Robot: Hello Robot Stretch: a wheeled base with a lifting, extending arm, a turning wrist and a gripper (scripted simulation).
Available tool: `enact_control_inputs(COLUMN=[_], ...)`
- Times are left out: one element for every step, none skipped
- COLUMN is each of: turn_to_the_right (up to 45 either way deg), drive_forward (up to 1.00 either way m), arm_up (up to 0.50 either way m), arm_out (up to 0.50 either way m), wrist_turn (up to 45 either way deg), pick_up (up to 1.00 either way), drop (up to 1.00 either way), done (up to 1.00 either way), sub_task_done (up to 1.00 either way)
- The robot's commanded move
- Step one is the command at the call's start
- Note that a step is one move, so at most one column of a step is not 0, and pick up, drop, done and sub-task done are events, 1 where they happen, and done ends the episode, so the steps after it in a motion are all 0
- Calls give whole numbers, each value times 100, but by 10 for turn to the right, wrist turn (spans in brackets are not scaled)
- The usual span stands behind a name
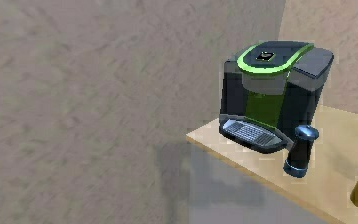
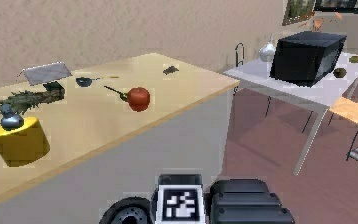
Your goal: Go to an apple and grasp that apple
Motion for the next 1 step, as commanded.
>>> enact_control_inputs(turn_to_the_right=[0], drive_forward=[0], arm_up=[0], arm_out=[50], wrist_turn=[0], pick_up=[0], drop=[0], done=[0], sub_task_done=[0])
